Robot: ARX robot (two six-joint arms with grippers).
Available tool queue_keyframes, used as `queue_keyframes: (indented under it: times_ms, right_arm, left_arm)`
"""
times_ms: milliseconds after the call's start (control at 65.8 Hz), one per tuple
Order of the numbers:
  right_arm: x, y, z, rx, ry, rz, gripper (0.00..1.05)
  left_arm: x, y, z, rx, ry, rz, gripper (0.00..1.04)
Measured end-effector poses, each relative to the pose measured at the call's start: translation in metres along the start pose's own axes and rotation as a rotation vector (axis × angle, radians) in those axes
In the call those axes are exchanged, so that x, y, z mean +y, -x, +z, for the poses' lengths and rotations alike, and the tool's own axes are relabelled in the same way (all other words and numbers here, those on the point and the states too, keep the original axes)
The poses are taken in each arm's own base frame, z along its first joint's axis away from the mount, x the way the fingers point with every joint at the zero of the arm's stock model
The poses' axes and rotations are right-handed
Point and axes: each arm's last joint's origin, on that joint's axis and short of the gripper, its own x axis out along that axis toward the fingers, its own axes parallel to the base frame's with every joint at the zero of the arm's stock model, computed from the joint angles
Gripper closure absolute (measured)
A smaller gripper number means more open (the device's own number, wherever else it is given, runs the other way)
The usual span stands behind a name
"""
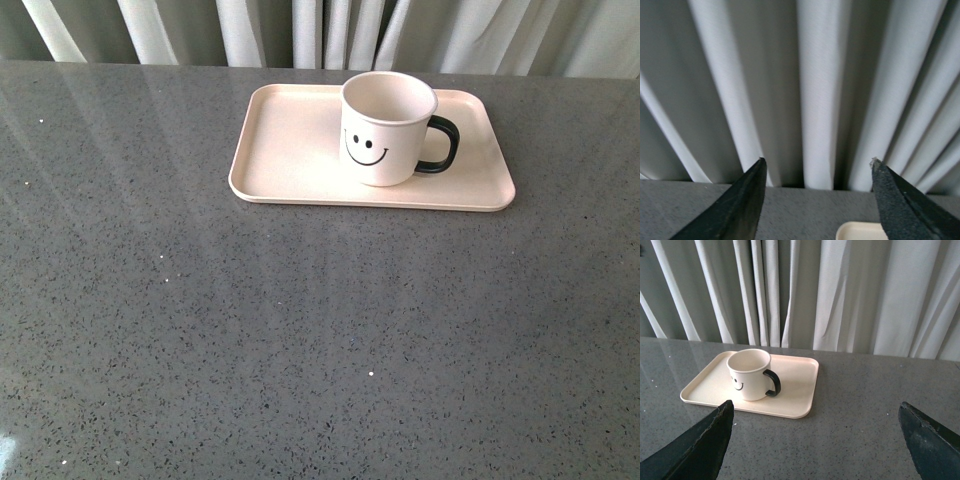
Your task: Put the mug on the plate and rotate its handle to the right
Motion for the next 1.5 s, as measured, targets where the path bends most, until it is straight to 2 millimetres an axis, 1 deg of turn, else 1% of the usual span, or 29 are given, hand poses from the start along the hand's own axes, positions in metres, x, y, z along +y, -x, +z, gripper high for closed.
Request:
queue_keyframes:
  times_ms: [46, 122, 182, 228, 243, 319, 547, 669, 775, 821, 912, 1018, 1200, 1504]
  right_arm:
    - [0.0, 0.0, 0.0, 0.0, 0.0, 0.0, 0.09]
    - [0.0, 0.0, 0.0, 0.0, 0.0, 0.001, 0.09]
    - [0.0, 0.0, 0.0, 0.0, 0.0, 0.0, 0.09]
    - [0.0, 0.0, 0.0, 0.0, 0.0, 0.0, 0.09]
    - [0.0, 0.0, 0.0, 0.0, 0.0, 0.0, 0.09]
    - [0.0, 0.0, 0.0, 0.0, 0.0, 0.0, 0.09]
    - [0.0, 0.0, 0.0, 0.0, 0.0, 0.0, 0.09]
    - [0.0, 0.0, 0.0, 0.0, 0.0, 0.0, 0.09]
    - [0.0, 0.0, 0.0, 0.0, 0.0, 0.0, 0.09]
    - [0.0, 0.0, 0.0, 0.0, 0.0, 0.0, 0.09]
    - [0.0, 0.0, 0.0, 0.0, 0.0, 0.0, 0.09]
    - [0.0, 0.0, 0.0, 0.0, 0.0, 0.0, 0.09]
    - [0.0, 0.0, 0.0, 0.0, 0.0, 0.0, 0.09]
    - [0.0, 0.0, 0.0, 0.0, 0.0, 0.0, 0.09]
  left_arm:
    - [0.013, 0.019, -0.006, -0.015, 0.003, 0.002, 0.64]
    - [0.029, 0.042, -0.018, 0.002, -0.003, 0.007, 0.77]
    - [0.043, 0.065, -0.031, 0.029, -0.01, 0.009, 0.91]
    - [0.049, 0.081, -0.037, 0.038, -0.012, 0.002, 1.02]
    - [0.05, 0.084, -0.038, 0.038, -0.012, 0.001, 1.03]
    - [0.059, 0.104, -0.041, 0.038, -0.014, -0.009, 1.03]
    - [0.081, 0.155, -0.052, 0.037, -0.014, 0.002, 1.03]
    - [0.086, 0.173, -0.054, 0.036, -0.014, -0.001, 1.03]
    - [0.089, 0.185, -0.057, 0.041, -0.015, 0.004, 1.03]
    - [0.094, 0.19, -0.058, 0.042, -0.015, -0.017, 1.03]
    - [0.101, 0.199, -0.064, 0.03, -0.015, 0.007, 1.03]
    - [0.101, 0.209, -0.069, 0.05, -0.016, 0.001, 1.03]
    - [0.101, 0.224, -0.066, 0.041, -0.016, 0.004, 1.03]
    - [0.101, 0.24, -0.062, 0.031, -0.016, 0.004, 1.03]
